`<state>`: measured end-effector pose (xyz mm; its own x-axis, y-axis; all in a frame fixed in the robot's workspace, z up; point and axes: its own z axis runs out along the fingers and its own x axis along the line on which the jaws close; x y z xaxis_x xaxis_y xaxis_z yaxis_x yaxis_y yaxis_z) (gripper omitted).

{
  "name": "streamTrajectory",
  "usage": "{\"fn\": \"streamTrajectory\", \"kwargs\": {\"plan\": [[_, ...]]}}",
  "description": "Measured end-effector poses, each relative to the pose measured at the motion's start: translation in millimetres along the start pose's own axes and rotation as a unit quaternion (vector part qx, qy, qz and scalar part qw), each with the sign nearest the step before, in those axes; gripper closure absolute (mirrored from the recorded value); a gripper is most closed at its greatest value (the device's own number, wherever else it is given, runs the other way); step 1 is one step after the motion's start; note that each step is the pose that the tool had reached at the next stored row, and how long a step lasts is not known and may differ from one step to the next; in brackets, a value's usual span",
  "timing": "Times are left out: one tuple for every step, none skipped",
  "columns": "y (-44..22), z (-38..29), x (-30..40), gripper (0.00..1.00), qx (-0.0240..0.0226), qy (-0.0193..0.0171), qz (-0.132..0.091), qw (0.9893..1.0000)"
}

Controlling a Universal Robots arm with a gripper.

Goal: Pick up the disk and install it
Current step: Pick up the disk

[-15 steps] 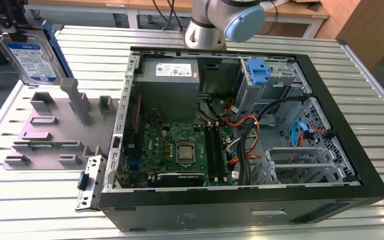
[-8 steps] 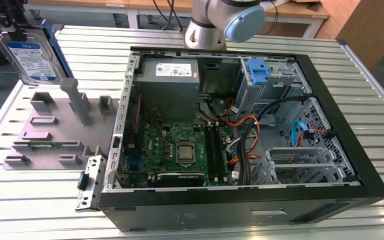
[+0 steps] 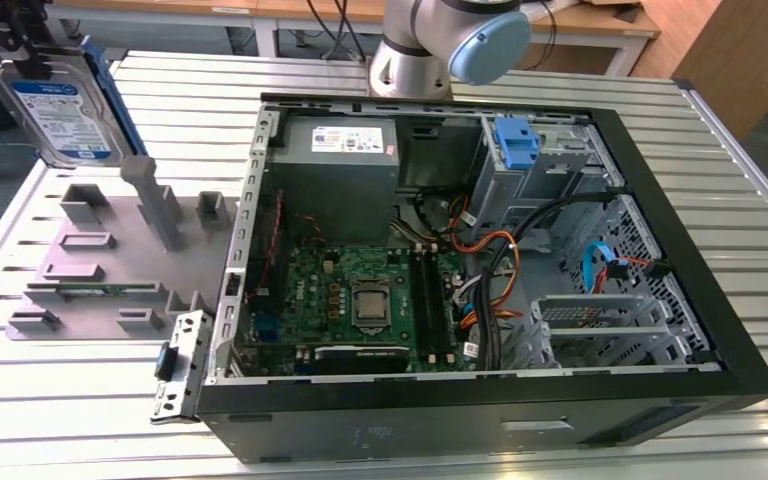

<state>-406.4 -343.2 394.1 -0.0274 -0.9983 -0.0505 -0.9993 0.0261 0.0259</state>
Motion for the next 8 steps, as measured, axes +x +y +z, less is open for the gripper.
{"fn": "streamTrajectory", "kwargs": {"plan": [[0.0, -0.6, 0.0, 0.65, 0.0, 0.0, 0.0, 1.0], [0.0, -1.4, -0.1, 0.65, -0.0001, 0.0, 0.0, 1.0], [0.0, -2.0, -0.1, 0.65, 0.0, 0.0, 0.0, 1.0], [0.1, -2.6, -0.1, 0.65, 0.0, 0.0, 0.0, 1.0], [0.1, -2.9, -0.2, 0.65, 0.0, 0.0, 0.0, 1.0], [0.1, -2.9, -0.2, 0.65, 0.0001, 0.0, 0.0, 1.0], [0.1, -2.9, -0.1, 0.65, 0.0001, 0.0, 0.0, 1.0], [0.1, -3.1, -0.2, 0.65, 0.0, 0.0, 0.0, 1.0]]}}
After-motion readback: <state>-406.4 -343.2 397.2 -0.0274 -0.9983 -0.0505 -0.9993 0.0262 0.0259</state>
